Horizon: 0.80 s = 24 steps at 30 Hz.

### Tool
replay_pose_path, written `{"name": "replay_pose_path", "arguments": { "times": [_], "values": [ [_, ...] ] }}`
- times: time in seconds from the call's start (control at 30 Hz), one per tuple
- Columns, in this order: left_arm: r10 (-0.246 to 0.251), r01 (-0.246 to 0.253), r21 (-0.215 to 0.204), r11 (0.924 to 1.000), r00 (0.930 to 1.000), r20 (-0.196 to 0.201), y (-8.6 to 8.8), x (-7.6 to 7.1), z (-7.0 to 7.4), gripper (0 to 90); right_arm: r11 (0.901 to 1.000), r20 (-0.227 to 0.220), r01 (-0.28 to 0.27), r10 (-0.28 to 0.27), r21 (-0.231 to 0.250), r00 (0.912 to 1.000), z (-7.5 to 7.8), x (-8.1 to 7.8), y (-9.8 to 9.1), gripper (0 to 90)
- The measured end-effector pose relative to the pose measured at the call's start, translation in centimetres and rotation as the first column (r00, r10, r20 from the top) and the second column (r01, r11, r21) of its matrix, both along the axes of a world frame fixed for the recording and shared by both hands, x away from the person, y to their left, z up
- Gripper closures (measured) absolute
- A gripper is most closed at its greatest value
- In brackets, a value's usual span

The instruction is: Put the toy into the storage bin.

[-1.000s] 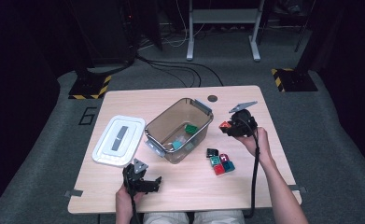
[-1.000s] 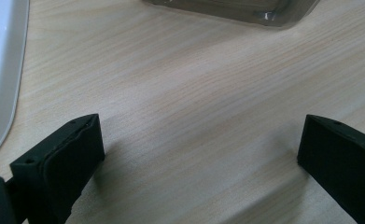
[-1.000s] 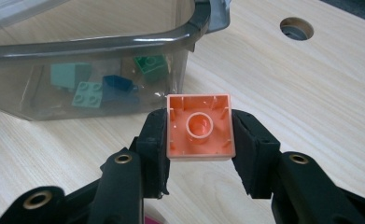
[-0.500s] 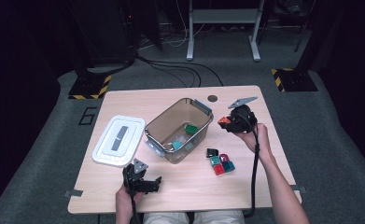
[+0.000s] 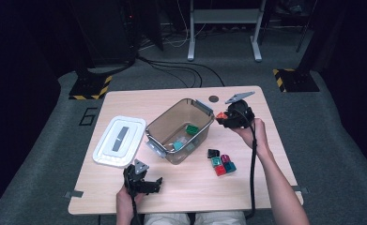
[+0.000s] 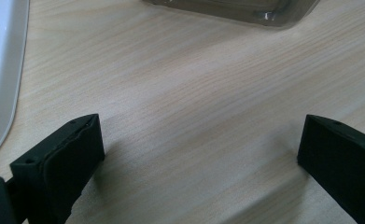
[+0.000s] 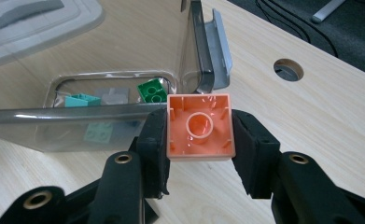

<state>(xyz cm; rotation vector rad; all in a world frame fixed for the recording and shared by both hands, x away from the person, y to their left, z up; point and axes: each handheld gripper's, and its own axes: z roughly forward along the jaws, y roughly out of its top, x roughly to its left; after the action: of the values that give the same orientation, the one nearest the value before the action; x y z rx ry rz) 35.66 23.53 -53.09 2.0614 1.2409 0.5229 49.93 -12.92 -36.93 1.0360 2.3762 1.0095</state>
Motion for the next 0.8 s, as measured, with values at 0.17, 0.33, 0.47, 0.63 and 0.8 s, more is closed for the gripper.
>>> {"name": "replay_pose_path", "arguments": {
  "times": [0.17,0.33,0.47,0.63,0.8],
  "values": [
    [0.0,0.0,0.0,1.0,1.0,0.0,0.0,0.0,0.0,0.2,1.0,0.009,-0.005,0.005,0.0,0.9999,0.2,0.4,0.6,58.2],
    [0.0,0.0,0.0,1.0,1.0,0.0,0.0,0.0,0.0,0.2,1.0,0.006,-0.01,0.01,0.001,0.9999,0.3,0.9,1.3,58.2],
    [0.0,0.0,0.0,1.0,1.0,0.0,0.0,0.0,0.0,0.2,0.9999,0.005,-0.017,0.017,0.002,0.9998,0.3,1.3,1.9,58.2],
    [0.0,0.0,0.0,1.0,1.0,0.0,0.0,0.0,0.0,0.2,0.9996,0.006,-0.027,0.027,-0.001,0.9996,0.4,1.7,2.6,58.2],
    [0.0,0.0,0.0,1.0,1.0,0.0,0.0,0.0,0.0,0.2,0.9994,0.005,-0.036,0.036,-0.004,0.9993,0.4,2.2,3.4,58.2]
  ]
}}
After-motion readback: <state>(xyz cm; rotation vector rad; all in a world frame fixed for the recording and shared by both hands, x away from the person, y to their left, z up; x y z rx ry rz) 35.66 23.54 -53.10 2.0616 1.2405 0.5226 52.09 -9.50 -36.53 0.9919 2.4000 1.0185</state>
